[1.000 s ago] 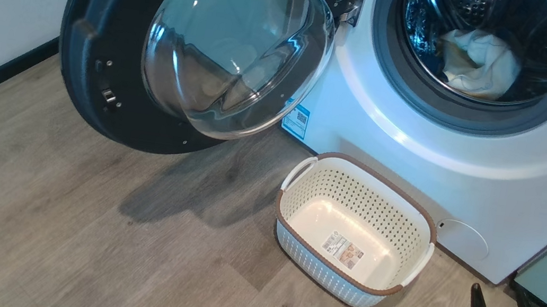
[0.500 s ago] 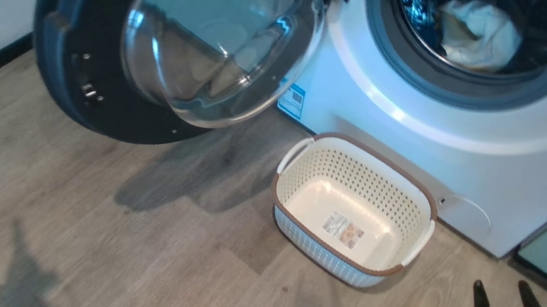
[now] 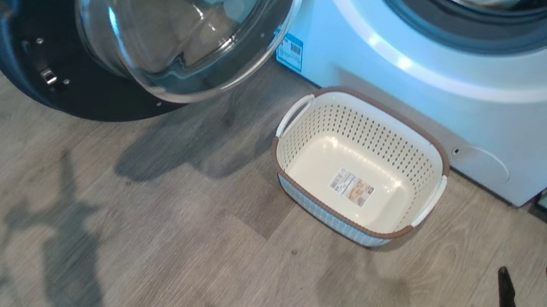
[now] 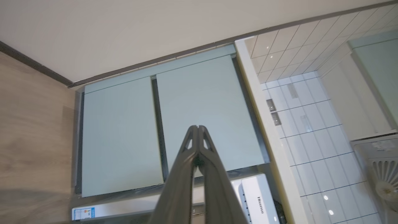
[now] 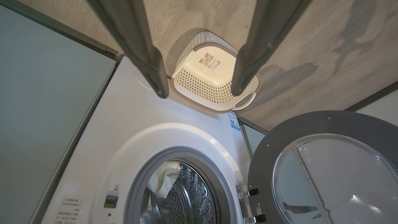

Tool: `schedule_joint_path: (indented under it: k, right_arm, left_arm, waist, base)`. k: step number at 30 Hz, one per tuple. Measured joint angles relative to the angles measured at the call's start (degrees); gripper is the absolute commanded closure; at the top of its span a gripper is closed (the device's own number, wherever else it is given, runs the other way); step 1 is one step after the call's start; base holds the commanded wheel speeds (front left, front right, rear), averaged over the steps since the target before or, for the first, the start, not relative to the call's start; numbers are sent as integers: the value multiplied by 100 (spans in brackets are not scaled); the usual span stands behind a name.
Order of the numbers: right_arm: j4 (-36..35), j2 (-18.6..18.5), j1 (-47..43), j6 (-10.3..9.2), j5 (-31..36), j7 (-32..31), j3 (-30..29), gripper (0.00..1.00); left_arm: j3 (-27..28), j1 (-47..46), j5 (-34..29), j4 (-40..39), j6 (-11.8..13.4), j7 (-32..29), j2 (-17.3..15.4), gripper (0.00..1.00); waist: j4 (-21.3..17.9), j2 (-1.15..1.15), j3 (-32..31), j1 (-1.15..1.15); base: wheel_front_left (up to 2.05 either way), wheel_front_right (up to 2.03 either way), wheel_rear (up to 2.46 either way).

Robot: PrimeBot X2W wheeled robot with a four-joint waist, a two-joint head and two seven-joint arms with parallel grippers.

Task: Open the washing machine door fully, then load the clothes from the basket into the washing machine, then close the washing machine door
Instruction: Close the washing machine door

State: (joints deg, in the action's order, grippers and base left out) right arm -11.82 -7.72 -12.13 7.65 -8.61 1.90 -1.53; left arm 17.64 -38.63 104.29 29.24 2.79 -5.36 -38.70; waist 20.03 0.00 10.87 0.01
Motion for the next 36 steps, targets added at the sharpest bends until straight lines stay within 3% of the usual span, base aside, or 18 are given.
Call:
schedule_joint_path:
  k: [11,23,36]
  right_arm:
    - [-108,-154,212,0,-47,-75,-21,0]
    - [-153,-265,383,0,-82,-100,-59,0]
    - [-148,-266,393,0,-97,-101,-56,0]
  left_arm:
    - [-669,-127,-163,249,49,-600,21,100]
    - [-920,-298,-297,434,81,-708,222,100]
    - [-1048,-411,-345,536,-155,-970,288,100]
  waist:
    - [-106,0,445,0]
    - [-312,0,701,0]
    - [-279,0,628,-1]
  base:
    - [0,0,0]
    - [0,0,0]
    - [0,0,0]
